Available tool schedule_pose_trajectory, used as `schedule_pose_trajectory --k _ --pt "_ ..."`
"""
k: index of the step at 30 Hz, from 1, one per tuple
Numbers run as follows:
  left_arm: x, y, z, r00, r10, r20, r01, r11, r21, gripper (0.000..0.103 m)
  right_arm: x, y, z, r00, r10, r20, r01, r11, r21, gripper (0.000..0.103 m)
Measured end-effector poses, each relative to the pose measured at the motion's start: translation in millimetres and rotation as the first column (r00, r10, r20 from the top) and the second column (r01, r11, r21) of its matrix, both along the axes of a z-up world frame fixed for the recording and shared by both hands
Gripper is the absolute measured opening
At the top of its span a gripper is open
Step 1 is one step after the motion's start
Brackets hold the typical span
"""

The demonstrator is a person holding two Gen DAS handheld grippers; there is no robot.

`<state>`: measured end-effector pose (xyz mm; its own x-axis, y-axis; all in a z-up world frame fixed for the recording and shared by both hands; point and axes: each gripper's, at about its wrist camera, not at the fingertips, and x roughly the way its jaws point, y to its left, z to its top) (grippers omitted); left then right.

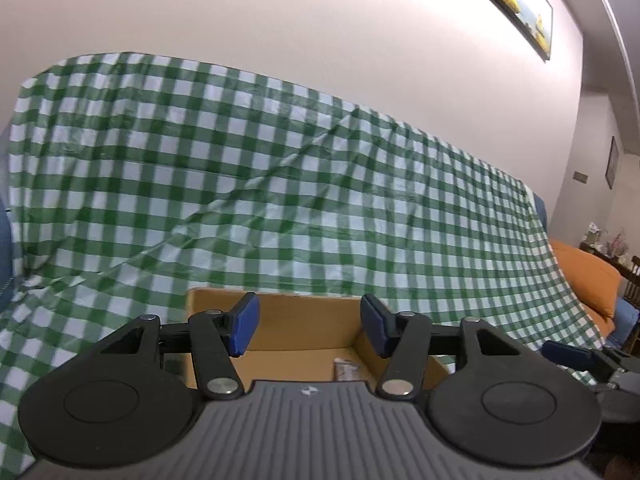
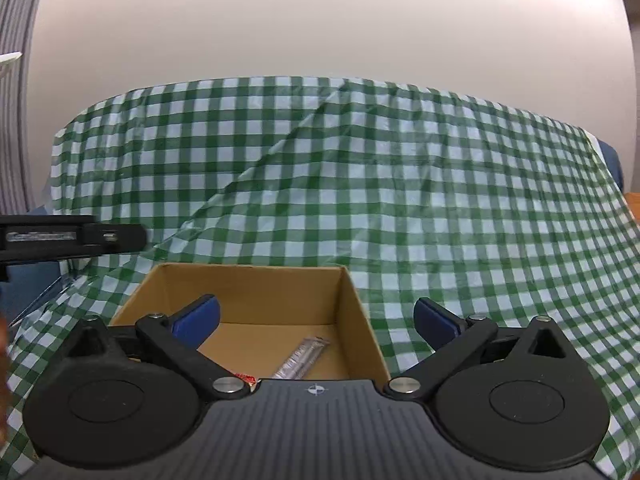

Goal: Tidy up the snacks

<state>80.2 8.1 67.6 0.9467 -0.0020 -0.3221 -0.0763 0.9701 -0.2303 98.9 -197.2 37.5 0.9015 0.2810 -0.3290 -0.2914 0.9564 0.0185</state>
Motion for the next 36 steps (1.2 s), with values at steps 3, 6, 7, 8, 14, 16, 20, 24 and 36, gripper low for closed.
schedule_pose_trajectory --k 3,6,7,8,14,16,20,24,36 --pt "-12.8 6.7 -0.3 0.999 0.028 -0.026 -0.028 1.000 0.001 0.067 -2.8 -8.1 -0.8 1.000 -0.024 -0.018 0.024 1.000 0.010 0.102" --pt "-28.9 8.6 0.4 0.997 0.050 -0.054 -0.049 0.999 0.017 0.073 -12.4 -15.7 -1.6 0.998 -0.041 -0.039 0.041 0.999 0.015 0.102" --pt "-34.9 8.1 0.7 0.997 0.053 -0.059 -0.051 0.998 0.023 0.078 -15.2 -18.1 -1.3 0.998 -0.047 -0.043 0.047 0.999 0.016 0.102" --pt "-42.0 7.2 0.7 0.996 0.056 -0.064 -0.054 0.998 0.030 0.080 -19.6 -20.3 -0.9 0.998 -0.051 -0.046 0.052 0.998 0.016 0.102" --pt "-83.8 -9.8 -11.0 0.983 0.056 -0.177 -0.047 0.998 0.053 0.101 -47.2 -25.8 -3.0 0.987 -0.055 -0.149 0.054 0.998 -0.007 0.102" --pt "-97.2 -17.4 -17.1 0.974 0.051 -0.219 -0.040 0.998 0.054 0.102 -58.8 -27.0 -7.5 0.978 -0.053 -0.203 0.053 0.999 -0.003 0.102" --pt "-118.1 -30.8 -32.4 0.955 0.055 -0.291 -0.040 0.997 0.058 0.102 -83.8 -25.4 -17.1 0.968 -0.036 -0.249 0.031 0.999 -0.024 0.102" --pt "-129.1 -39.5 -56.5 0.923 0.086 -0.375 -0.067 0.996 0.063 0.102 -98.8 -21.4 -29.7 0.951 -0.030 -0.306 0.017 0.999 -0.047 0.102" --pt "-121.6 -39.1 -61.9 0.911 0.106 -0.397 -0.080 0.993 0.082 0.102 -92.0 -9.7 -38.0 0.940 -0.041 -0.338 0.009 0.995 -0.097 0.102"
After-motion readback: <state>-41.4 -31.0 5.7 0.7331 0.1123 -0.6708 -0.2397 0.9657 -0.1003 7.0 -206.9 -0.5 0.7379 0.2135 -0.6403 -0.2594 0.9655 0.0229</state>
